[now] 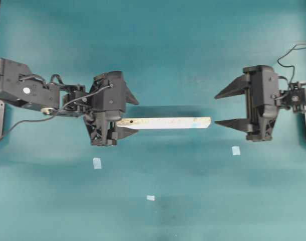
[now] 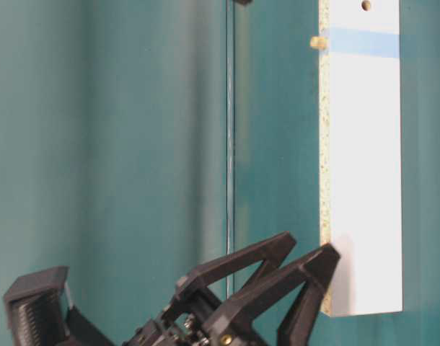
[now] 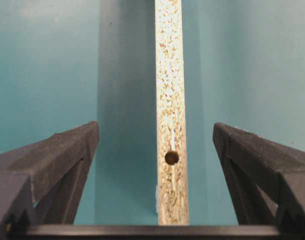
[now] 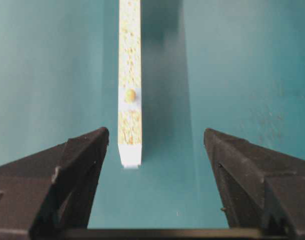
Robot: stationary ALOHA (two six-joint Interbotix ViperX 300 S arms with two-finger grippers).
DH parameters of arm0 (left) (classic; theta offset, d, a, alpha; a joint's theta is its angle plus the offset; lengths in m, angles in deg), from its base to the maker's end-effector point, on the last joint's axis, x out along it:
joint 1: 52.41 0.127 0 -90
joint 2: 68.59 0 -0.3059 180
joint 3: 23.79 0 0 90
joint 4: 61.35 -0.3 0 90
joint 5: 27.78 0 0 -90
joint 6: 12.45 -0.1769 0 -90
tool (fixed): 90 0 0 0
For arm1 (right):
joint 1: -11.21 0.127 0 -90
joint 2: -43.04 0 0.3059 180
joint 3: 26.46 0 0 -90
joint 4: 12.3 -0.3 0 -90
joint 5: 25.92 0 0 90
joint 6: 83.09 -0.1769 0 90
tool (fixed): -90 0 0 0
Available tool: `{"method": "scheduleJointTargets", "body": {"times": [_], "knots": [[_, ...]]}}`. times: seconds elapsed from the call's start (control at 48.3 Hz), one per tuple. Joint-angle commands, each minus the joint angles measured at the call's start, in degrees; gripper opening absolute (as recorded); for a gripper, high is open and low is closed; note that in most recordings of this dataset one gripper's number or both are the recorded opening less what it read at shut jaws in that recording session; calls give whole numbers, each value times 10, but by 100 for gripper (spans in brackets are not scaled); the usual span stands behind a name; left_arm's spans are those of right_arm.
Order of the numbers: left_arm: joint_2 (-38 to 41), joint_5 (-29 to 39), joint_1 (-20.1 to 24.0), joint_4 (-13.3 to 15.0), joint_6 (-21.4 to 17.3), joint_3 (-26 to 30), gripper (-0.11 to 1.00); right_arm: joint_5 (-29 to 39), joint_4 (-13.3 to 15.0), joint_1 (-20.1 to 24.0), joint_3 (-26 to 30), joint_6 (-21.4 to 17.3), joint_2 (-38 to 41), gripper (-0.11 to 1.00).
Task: Insert the rod into the hole on the wooden board.
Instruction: 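Open the right gripper and withdraw it to the right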
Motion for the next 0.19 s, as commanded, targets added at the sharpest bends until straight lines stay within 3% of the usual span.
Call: {"method": "scheduleJointTargets", "body": {"times": [0.0, 0.166], "knots": [[-30, -2, 4, -1, -5, -4, 97, 9, -1, 0, -6, 1, -32, 83], [-58, -1, 4, -2, -4, -26, 97, 14, -1, 0, -39, 1, -89, 83]]}}
